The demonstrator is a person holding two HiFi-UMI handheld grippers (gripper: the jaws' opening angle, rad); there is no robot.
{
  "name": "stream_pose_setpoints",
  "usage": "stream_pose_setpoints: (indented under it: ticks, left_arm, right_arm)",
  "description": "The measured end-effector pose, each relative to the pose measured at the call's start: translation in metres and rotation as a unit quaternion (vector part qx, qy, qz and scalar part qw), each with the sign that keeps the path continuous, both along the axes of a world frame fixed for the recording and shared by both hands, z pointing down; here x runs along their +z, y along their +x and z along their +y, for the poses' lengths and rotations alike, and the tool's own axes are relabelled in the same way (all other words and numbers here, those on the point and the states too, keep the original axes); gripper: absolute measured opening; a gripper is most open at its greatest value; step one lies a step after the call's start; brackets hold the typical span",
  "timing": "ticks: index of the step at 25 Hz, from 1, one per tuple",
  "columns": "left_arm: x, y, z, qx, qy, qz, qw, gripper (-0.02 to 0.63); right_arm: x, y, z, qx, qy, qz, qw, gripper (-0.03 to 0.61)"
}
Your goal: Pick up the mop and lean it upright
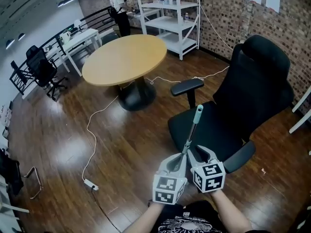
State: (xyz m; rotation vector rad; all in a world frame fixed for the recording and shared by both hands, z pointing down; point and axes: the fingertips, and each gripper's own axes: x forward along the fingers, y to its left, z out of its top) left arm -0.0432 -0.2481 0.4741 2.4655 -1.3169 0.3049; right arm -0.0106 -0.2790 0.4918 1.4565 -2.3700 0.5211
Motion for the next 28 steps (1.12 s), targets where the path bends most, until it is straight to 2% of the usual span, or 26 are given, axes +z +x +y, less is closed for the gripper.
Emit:
stream_pose_setpoints:
  ticks: [11,16,23,26,28]
  left_arm:
    - [0.01,-0.022,-0.035,0.015,-0.009,0.014,0.9997,0.0]
    - [0.014,-0.021,-0.053,0.008,-0.007,0.012,0.9999,0.0]
    - [0.022,-0.029,-0.069,-0.018,-0.018,0.002,0.9997,0.0]
    - [0.024,-0.035,-0.074,-0.03,-0.024,-0.001,0.9993,0.0]
    - [0.024,-0.041,-0.075,-0.038,-0.025,-0.004,0.999,0.0]
  right_arm:
    - [0.026,0.009,-0.061,0.064,-0.016,0.002,0.998,0.15]
    - [0.047,0.016,-0.085,0.058,-0.039,-0.001,0.998,0.199]
    - [0.068,0.012,-0.111,0.032,-0.058,0.009,0.998,0.21]
    - [0.075,0.01,-0.119,0.022,-0.061,0.022,0.998,0.18]
    - [0.077,0.005,-0.122,0.007,-0.06,0.023,0.998,0.107]
